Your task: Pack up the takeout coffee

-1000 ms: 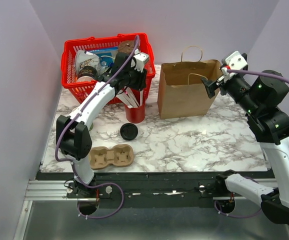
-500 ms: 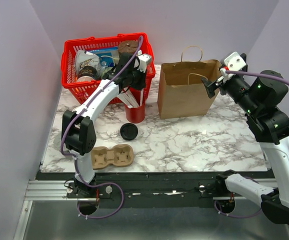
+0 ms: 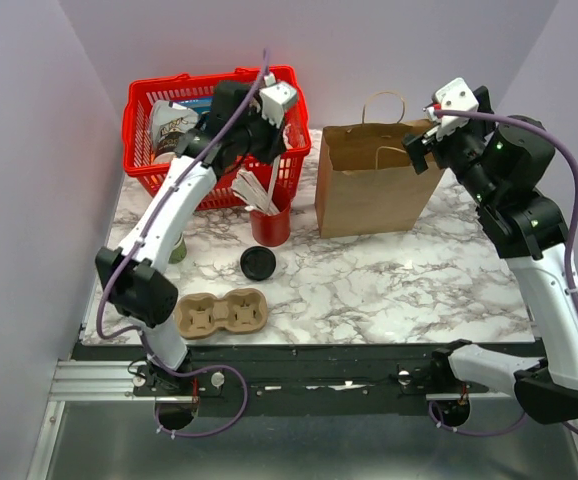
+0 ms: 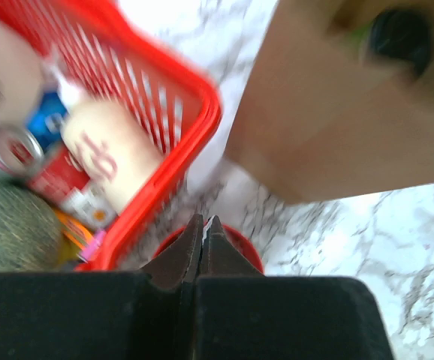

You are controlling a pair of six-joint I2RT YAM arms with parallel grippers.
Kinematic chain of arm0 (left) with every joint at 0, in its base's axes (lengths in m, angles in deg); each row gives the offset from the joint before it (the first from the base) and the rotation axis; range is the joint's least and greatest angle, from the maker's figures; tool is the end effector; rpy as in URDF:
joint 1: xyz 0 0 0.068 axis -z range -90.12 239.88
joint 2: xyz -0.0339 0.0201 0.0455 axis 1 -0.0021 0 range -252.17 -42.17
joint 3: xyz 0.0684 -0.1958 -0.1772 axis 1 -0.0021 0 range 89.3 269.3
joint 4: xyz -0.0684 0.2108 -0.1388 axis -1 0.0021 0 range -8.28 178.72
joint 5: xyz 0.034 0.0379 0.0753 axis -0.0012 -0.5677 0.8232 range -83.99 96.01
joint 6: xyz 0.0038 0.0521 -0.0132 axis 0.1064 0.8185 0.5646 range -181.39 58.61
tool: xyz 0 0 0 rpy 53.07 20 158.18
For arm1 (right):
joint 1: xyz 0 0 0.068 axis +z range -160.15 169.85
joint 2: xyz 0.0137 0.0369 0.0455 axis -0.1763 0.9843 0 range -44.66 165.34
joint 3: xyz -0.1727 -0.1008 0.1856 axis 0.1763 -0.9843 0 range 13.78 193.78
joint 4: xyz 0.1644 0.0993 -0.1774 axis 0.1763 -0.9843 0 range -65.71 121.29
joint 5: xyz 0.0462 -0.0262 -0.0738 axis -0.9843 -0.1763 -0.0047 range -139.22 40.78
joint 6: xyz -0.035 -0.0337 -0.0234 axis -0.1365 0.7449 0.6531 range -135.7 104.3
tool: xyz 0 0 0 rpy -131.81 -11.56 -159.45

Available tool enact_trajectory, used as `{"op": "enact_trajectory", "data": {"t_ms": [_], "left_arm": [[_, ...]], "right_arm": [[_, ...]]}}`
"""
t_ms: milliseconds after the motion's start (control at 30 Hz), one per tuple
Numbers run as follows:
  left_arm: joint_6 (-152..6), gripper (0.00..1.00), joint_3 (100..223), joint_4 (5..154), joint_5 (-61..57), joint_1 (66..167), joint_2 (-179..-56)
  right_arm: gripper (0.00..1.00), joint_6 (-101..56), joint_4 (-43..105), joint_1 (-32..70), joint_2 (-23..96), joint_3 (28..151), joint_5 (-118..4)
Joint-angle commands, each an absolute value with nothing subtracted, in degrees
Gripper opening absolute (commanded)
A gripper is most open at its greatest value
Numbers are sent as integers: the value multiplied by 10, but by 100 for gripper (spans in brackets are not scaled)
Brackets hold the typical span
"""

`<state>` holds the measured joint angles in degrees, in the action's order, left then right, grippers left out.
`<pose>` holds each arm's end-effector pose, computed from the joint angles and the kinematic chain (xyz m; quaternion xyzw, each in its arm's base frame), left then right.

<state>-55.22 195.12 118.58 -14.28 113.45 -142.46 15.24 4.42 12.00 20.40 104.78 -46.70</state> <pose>0.3590 -0.1700 0.4007 0.3036 0.8073 -0.2247 0.4535 0.1973 0.0785 0.5122 -0.3047 0.6444 -0.0693 0.6979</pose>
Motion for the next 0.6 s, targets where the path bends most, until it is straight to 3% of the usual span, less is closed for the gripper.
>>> {"op": "enact_trajectory", "data": {"t_ms": [0,167,367,567], "left_arm": [[-554,0,2063,1173,-239,1133,-1351],[-635,0,2128,1110,-304,1134,-1361],[-748,0,2099,906,-351,1147,-1377],[-756,0,2131,891,-340,1182,-1444]], "right_arm": [[100,151,25,117,211,1062,-418],[100,144,37,110,225,1058,-381],[100,129,47,83,238,1068,-360],[100,109,35,69,235,1062,-371]]}}
